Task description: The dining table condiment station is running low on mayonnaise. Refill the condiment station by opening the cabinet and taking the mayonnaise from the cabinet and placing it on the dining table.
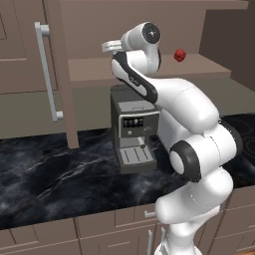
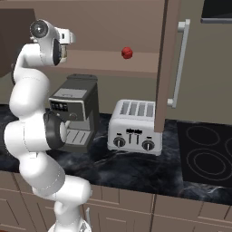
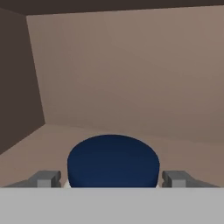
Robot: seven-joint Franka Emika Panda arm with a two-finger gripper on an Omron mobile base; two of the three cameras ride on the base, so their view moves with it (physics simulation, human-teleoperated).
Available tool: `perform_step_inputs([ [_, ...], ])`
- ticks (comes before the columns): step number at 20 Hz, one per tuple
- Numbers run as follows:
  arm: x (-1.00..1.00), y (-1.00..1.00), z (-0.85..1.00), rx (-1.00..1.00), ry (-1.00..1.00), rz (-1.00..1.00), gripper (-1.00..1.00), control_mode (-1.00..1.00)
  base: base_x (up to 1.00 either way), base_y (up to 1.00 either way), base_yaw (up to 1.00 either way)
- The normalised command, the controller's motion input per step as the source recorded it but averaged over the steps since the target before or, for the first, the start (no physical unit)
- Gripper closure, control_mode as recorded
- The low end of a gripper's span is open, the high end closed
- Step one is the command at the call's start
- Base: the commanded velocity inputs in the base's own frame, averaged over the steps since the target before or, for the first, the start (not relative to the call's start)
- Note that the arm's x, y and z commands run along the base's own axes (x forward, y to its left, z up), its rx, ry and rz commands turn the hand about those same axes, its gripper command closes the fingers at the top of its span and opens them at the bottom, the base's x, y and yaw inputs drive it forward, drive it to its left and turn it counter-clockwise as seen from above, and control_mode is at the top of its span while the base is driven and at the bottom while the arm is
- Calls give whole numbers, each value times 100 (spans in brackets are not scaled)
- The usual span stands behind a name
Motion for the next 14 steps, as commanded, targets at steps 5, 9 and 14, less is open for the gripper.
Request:
perform_step_inputs([
  [5, 2, 7, 0, 0, 3, 0, 100, -100, 0, 0, 0],
  [9, 0, 0, 0, 0, 0, 0, 100, -100, 0, 0, 0],
  [14, 0, 0, 0, 0, 0, 0, 100, -100, 0, 0, 0],
])
